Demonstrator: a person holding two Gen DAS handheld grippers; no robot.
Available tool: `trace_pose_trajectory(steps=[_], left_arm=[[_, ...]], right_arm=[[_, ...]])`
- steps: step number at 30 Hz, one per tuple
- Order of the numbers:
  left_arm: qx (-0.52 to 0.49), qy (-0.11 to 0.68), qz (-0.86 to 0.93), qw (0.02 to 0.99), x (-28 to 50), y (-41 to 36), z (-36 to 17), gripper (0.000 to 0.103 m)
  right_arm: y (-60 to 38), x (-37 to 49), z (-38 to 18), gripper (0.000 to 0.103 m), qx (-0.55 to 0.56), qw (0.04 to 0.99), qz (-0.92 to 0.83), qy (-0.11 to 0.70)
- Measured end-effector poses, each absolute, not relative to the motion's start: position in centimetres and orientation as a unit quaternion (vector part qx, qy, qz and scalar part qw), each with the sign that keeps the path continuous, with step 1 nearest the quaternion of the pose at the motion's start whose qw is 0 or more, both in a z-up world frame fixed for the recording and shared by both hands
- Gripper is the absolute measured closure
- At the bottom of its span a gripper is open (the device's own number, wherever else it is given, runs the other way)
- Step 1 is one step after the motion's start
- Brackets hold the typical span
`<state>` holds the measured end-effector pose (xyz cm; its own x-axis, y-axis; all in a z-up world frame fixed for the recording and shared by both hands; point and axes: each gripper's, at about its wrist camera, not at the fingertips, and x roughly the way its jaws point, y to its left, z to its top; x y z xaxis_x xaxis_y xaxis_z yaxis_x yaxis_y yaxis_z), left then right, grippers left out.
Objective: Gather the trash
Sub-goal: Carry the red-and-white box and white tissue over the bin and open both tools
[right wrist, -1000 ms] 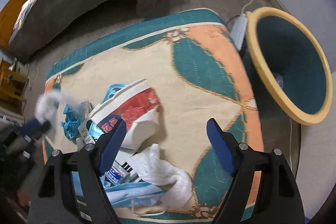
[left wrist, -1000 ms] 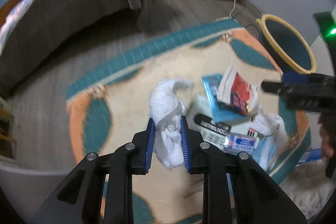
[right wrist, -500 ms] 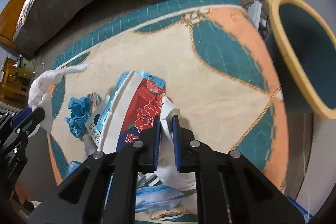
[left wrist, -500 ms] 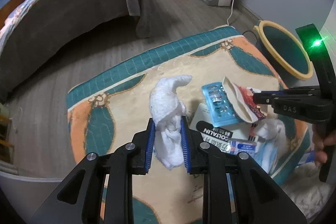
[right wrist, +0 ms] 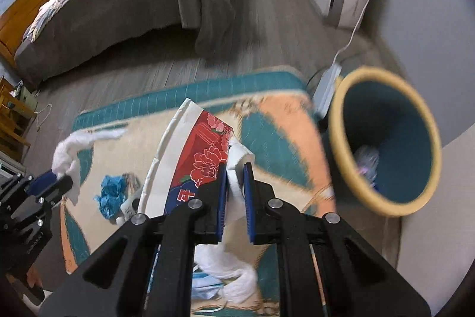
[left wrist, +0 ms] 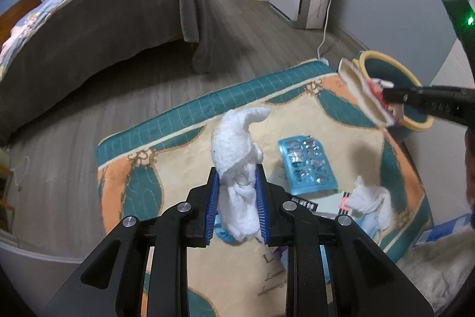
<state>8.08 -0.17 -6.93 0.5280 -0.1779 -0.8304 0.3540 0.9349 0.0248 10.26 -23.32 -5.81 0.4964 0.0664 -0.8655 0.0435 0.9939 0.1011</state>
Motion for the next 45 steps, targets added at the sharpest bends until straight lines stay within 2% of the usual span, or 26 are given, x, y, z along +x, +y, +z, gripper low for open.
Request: trace_pose_trajectory(steps=[6,16,21,31,45], left_arm=[[0.108,0.437,-0.159,0.879,7.7,-1.2,-5.6,0.078],[0.135,0.422,-0.179,0.878,8.7,-5.6,-4.8,0.078],[0.14,0.412,-0.202,0.877,9.3,-9.2,-4.2,0.078],[0.146,0.404,-0.255,0.866,10.4,-17.6,-3.4,0.078],[0.153,0.418,-0.288,0.848,12.4,-23.6,-3.7,0.078]], right_arm=[[-26.1,11.0,-2.5,0.092,0.062,0.884,-0.004,0.464],[-30.8,11.6,-0.4,0.092,0.029,0.898,-0.03,0.438],[-33.5,11.5,-0.6,0.092,0.022,0.898,-0.048,0.436],[-39.0,11.4,-2.4,0.092,0.084,0.886,-0.08,0.45],[-42.2,11.1,-3.7,0.092,0.11,0.874,-0.118,0.458]])
